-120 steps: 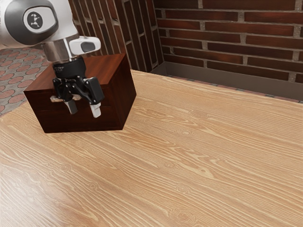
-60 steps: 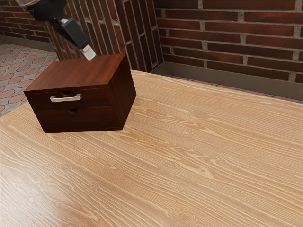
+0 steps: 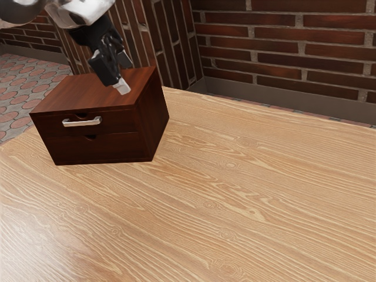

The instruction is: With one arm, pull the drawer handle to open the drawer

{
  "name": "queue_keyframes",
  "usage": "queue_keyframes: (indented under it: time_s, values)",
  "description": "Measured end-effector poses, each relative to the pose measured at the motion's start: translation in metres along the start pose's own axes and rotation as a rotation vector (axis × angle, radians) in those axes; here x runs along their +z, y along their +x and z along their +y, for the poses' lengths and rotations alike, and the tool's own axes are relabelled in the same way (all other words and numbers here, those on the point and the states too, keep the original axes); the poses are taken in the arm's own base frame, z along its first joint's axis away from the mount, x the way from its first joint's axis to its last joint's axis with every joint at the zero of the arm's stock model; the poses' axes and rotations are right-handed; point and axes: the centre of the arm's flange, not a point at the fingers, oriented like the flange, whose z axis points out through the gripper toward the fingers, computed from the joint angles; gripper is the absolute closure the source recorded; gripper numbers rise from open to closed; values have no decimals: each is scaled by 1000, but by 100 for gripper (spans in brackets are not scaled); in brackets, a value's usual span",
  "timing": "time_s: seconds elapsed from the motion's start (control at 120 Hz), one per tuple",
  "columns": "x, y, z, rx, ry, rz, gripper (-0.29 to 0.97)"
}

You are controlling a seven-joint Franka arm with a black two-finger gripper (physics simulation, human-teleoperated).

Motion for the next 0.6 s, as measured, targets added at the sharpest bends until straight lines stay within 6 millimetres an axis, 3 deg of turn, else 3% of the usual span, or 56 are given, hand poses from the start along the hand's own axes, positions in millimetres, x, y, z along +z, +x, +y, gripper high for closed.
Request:
queue_keyframes:
  time_s: [0.175, 0.292, 0.35, 0.483, 0.6]
  values:
    - [-13, -11, 9, 125, 119, -96, 0]
    - [20, -31, 7, 173, 122, -150, 1]
    - [34, -63, -9, 148, 131, -172, 2]
    - [53, -165, -51, 23, 149, -212, 4]
    - [60, -230, -69, -53, 162, -233, 7]
